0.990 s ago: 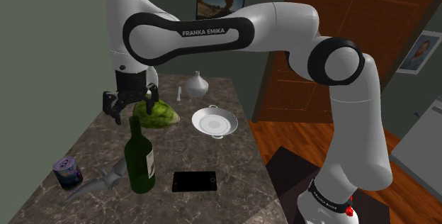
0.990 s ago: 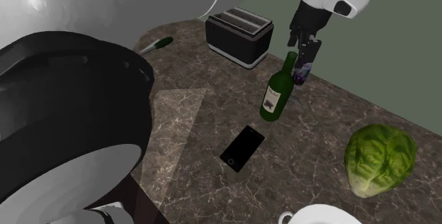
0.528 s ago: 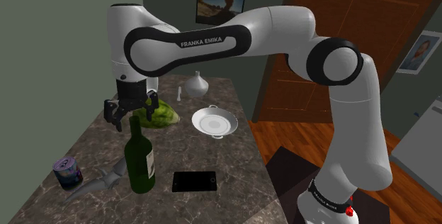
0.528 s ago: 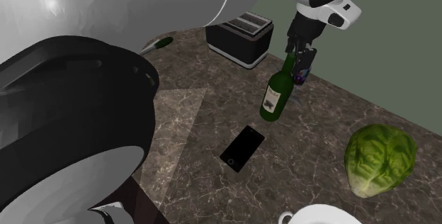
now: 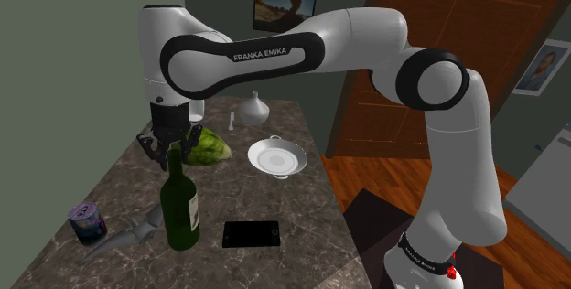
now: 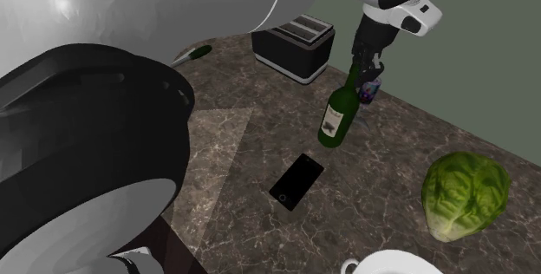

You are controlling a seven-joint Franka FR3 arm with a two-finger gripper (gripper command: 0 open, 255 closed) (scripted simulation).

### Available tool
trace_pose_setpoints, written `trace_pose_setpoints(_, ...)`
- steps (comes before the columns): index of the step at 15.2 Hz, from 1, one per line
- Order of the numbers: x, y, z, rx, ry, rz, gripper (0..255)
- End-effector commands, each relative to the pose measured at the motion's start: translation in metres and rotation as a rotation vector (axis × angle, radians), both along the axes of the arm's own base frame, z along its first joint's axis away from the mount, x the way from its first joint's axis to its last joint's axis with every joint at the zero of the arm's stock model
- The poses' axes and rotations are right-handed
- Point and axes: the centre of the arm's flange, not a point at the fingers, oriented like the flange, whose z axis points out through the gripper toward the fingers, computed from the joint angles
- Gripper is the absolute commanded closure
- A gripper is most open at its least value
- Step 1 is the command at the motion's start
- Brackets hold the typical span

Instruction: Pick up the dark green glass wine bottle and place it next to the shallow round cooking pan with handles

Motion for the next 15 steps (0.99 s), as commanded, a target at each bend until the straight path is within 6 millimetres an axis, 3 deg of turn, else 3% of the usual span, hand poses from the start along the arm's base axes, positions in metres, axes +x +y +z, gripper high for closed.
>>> trace_pose_setpoints(1, 0.000, 0.000, 0.000, 0.000, 0.001, 0.000, 255)
trace_pose_setpoints(7, 0.000, 0.000, 0.000, 0.000, 0.000, 0.000, 255)
trace_pose_setpoints(15, 0.000, 0.000, 0.042, 0.000, 0.000, 0.000, 255)
